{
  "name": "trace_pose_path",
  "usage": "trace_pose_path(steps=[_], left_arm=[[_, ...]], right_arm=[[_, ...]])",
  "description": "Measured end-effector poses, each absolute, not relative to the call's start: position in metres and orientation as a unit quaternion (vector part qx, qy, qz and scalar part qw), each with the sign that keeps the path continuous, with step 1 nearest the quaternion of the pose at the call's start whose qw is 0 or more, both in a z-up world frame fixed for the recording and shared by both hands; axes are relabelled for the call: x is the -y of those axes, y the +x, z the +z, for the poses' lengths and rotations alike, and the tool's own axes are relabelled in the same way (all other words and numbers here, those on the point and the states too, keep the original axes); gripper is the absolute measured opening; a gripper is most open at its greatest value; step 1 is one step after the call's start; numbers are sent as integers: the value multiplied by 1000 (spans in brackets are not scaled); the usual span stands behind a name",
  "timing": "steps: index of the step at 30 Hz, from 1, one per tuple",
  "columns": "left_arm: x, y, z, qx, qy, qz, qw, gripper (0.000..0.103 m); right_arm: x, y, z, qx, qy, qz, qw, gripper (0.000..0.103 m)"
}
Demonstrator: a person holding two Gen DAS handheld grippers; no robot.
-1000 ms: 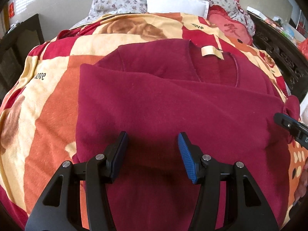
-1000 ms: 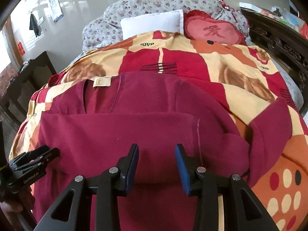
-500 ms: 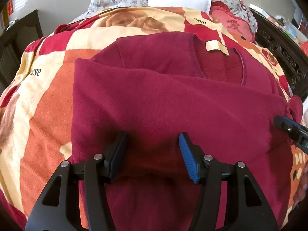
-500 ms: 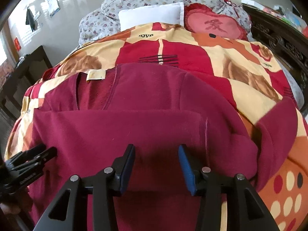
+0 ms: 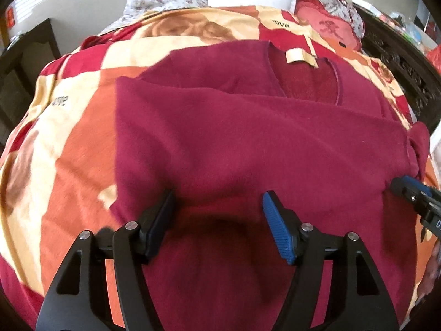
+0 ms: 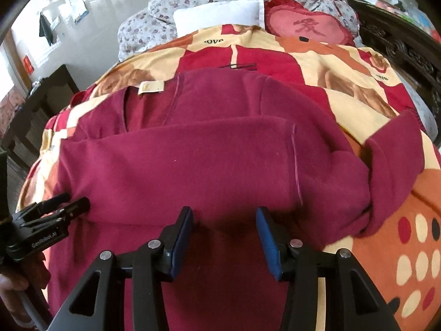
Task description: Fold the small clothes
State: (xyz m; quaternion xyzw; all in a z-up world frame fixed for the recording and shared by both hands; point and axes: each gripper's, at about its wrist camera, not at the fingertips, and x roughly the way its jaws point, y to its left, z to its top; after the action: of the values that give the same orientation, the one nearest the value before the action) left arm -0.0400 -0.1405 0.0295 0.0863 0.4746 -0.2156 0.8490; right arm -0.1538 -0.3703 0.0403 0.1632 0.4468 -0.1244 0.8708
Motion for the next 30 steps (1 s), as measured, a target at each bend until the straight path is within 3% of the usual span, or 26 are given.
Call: trace_pose_path(steps=[19,30], left_arm=[[152,-88,38,-476,78,-257,837,66],[160,-87,22,-495,87,-260,825,67]], right_arm=[[457,-222,61,-401,209,-234,861,46],[507,-164,56,-425,172,-277,844,46]])
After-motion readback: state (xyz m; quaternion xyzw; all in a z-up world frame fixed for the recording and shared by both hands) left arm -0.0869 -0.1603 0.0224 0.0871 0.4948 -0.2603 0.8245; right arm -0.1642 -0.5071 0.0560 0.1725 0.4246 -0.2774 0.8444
